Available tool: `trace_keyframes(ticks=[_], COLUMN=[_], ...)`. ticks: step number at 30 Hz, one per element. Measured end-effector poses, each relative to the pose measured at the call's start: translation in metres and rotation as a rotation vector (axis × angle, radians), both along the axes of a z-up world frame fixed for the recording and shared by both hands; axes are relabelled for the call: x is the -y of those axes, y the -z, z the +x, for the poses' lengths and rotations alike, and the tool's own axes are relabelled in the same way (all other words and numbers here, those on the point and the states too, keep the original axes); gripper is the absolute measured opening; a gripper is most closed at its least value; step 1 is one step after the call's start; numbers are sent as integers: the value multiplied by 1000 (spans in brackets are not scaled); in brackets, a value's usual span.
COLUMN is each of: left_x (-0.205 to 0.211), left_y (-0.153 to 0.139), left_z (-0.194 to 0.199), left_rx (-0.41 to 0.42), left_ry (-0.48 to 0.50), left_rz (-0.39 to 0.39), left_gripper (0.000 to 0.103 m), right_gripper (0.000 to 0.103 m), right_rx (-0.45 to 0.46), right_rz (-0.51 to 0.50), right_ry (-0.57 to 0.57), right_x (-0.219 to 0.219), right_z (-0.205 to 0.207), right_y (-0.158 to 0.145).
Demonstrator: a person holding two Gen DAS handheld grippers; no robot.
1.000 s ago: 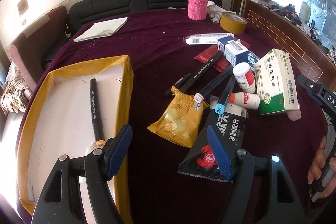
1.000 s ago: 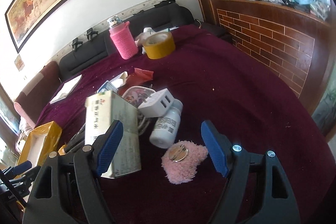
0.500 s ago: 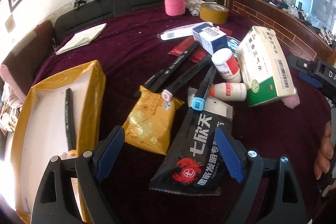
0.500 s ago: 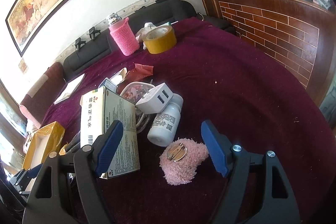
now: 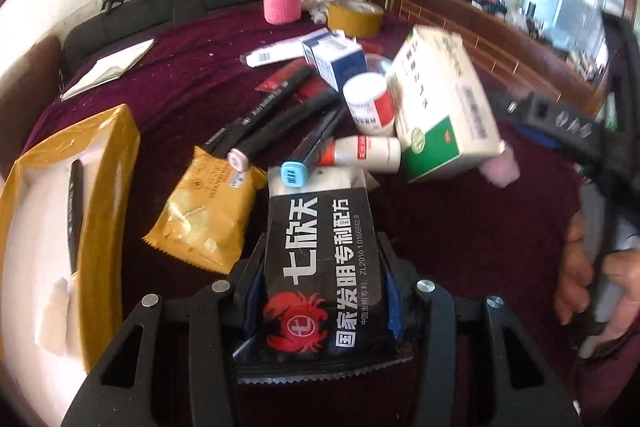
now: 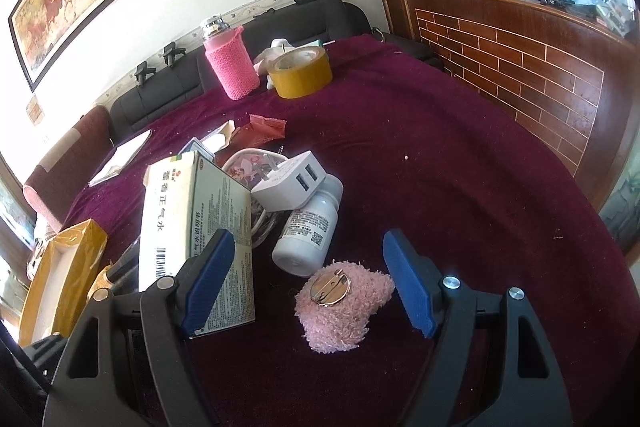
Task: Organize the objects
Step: 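Grasp the black crab-printed snack packet with the left gripper, then carry the black packet to the tray with the left gripper while the right gripper grasps the yellow cracker packet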
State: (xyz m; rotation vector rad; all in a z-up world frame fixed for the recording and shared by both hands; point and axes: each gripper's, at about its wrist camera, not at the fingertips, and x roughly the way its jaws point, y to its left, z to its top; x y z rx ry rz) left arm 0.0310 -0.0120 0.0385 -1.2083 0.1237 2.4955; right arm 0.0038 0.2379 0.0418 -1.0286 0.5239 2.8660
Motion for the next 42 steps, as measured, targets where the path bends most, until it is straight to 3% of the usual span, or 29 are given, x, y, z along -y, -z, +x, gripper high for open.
trace_keyframes(ticks=[9,13,16,20,22,24,26,30,37,38,39,42], left_x=[75,111,138,169,183,194,205,227,261,264,267,272], left_y=[-49,-70,-80,-75,-68,-61,-57,-54,-43,-42,-40,-38], left_z=[52,74,82,81,81,84,89,97,101,101,102,102], left_rx=[-71,-135,-183,-187,-169,-160,-162,-187,-178,-175,-173,-177], left_ry=[-72,-129,-180,-250,-286,-309,-326,-353,-391,-396,-400,-410], left_rz=[202,233,220,246,278,300,313,315,356,360,364,361], left_gripper=[42,42,42,42,42,42,43,43,43,43,43,43], right_gripper=[76,76,77,77,77,77,77,77,76,74,60,44], right_rx=[39,21,-18,-91,-45,67,180,319,349,355,366,361], right_rz=[5,46,107,46,-55,-176,-239,-210,-48,-29,3,48], right_ry=[21,36,41,-149,-321,-468,-528,-462,-289,-276,-259,-228], right_x=[-2,1,14,61,91,125,153,193,235,237,241,241], right_z=[-2,1,13,31,24,8,-6,-30,-58,-61,-64,-64], right_y=[7,3,-16,-59,-66,-55,-35,6,20,20,22,26])
